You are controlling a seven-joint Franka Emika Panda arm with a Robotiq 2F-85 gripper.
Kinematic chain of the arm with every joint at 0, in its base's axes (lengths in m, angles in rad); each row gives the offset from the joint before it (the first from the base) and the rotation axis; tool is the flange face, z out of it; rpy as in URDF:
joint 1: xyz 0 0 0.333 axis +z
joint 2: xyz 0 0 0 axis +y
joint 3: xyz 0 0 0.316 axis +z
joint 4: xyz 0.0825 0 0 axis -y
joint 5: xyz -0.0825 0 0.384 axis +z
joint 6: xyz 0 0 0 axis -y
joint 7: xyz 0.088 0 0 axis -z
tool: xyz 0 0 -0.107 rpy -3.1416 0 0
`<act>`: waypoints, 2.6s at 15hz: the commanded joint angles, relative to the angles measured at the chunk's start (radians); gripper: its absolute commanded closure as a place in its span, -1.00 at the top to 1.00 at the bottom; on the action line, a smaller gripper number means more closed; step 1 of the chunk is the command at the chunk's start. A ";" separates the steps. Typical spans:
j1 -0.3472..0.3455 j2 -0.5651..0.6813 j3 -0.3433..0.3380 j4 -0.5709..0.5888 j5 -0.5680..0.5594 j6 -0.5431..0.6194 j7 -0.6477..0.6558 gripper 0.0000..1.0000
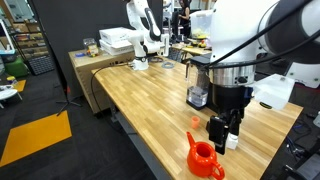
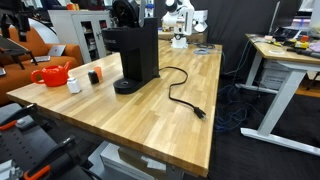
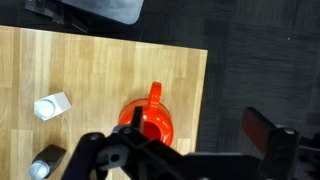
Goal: Move the kettle closer to the edge near you
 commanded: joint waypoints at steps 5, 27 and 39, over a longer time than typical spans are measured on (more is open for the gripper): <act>0.000 0.004 -0.006 0.003 -0.014 -0.001 0.022 1.00; 0.003 0.168 -0.038 -0.022 0.053 0.043 -0.001 1.00; 0.034 0.294 -0.094 0.031 -0.020 0.168 0.162 1.00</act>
